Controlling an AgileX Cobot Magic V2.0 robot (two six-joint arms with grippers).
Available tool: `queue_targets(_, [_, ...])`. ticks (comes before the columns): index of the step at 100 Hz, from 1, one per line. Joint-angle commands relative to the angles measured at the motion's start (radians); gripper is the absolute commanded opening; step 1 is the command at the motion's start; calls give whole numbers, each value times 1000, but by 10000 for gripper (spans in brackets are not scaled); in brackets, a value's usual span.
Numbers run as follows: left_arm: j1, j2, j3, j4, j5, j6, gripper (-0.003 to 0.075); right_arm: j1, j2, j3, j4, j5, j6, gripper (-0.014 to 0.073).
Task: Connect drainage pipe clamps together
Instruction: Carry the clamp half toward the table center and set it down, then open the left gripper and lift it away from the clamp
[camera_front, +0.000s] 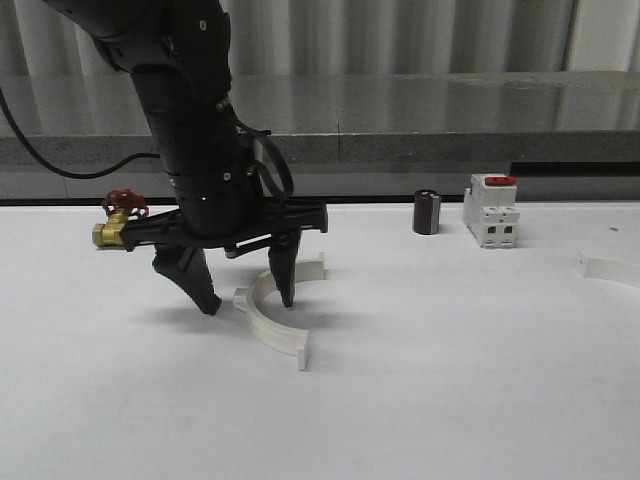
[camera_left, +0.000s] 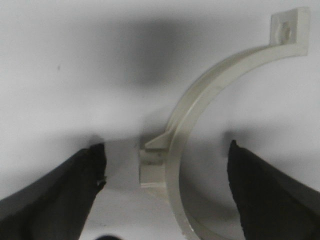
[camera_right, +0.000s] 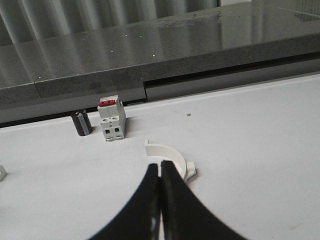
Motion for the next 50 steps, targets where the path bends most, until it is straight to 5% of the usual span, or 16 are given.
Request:
queue_targets(1, [-7,-69,-20,-1,20,57,578,-8,-17,-15,-12,-82,-3,-118])
queue_targets(28, [13,-237,-7,6,3,214,578,-8,-17,-15,-12,-82,-3,-118])
queue_targets(50, [129,-461,129,6,-34,329,578,-8,-17,-15,-12,-82,-3,-118])
